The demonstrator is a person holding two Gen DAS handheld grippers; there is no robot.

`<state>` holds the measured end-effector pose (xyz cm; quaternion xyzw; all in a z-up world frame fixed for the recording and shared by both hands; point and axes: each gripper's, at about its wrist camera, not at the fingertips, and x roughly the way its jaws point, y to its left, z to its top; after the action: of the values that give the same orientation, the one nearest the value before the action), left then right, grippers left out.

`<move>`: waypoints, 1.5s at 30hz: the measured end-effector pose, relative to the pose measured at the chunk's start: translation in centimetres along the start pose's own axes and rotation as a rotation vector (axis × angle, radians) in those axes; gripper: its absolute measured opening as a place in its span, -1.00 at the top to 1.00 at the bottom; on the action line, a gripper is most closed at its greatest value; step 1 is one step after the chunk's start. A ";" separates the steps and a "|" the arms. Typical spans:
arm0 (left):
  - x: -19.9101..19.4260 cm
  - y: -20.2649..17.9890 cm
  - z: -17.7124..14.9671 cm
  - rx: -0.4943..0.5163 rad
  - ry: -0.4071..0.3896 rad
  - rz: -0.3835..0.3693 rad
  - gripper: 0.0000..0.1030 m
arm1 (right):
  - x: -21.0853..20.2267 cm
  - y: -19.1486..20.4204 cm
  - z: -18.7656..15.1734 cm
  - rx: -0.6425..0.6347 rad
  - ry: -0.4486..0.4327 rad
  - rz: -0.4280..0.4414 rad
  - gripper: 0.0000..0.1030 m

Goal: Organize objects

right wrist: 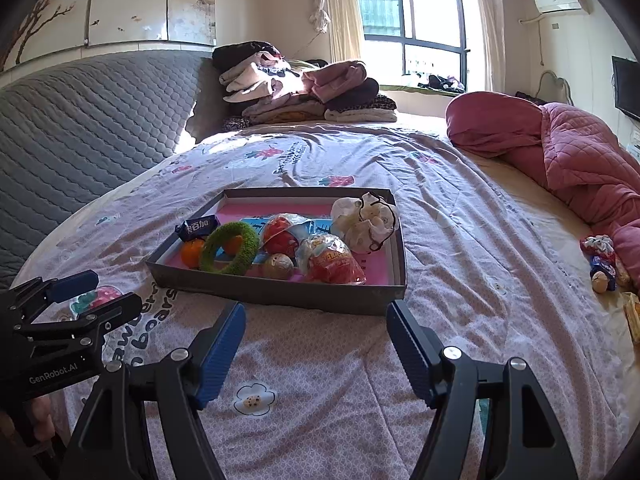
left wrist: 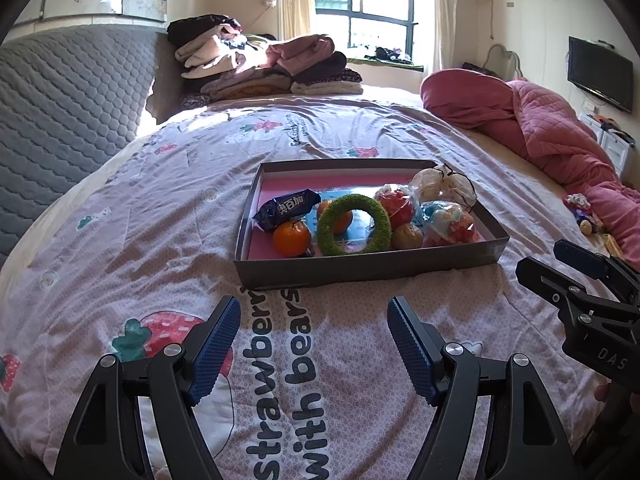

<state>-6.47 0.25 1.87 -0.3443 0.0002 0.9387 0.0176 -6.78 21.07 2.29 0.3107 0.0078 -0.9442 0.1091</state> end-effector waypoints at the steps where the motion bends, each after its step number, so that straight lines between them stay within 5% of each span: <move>1: 0.0 0.0 0.0 -0.002 -0.001 -0.001 -0.49 | 0.1 0.0 -0.1 -0.001 0.000 0.003 -0.40; 45: 2.8 1.2 -1.4 -0.038 0.016 -0.002 -0.49 | 2.7 -0.1 -2.9 0.011 0.020 -0.025 -0.40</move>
<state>-7.75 -0.92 -1.08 -0.3521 -0.0177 0.9357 0.0119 -7.18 20.83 -1.65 0.3205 0.0073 -0.9424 0.0956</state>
